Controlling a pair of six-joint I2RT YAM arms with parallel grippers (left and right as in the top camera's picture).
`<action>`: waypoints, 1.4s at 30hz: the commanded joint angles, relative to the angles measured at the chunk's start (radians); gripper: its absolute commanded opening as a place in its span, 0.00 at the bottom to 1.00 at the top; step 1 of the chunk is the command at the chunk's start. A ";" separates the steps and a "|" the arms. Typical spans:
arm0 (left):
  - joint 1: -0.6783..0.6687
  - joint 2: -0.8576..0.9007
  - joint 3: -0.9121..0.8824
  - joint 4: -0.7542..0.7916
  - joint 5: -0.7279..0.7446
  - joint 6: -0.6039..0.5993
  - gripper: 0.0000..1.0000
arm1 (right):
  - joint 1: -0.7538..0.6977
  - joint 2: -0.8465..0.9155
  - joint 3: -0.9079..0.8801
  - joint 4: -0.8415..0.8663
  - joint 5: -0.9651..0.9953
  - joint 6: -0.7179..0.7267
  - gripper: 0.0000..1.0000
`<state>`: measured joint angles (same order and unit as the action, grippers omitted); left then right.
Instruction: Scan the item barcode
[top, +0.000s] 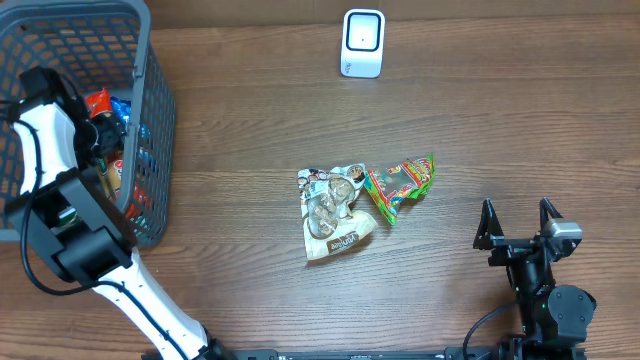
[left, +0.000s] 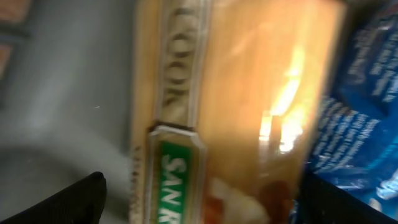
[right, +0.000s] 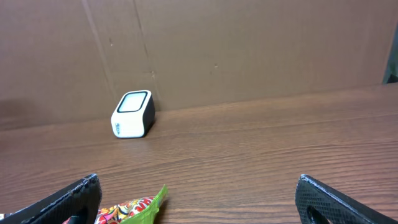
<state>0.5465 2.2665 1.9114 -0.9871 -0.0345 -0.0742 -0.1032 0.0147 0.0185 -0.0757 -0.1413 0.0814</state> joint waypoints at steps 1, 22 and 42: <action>0.025 -0.002 -0.016 -0.007 -0.126 -0.051 0.90 | -0.003 -0.010 -0.011 0.004 0.009 -0.003 1.00; 0.022 0.003 -0.027 0.012 -0.121 -0.088 0.41 | -0.003 -0.010 -0.011 0.004 0.009 -0.003 1.00; -0.039 -0.150 0.020 -0.027 -0.126 -0.088 0.04 | -0.003 -0.010 -0.011 0.004 0.009 -0.003 1.00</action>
<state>0.5167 2.2318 1.9045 -1.0084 -0.1329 -0.1440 -0.1032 0.0147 0.0185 -0.0750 -0.1413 0.0811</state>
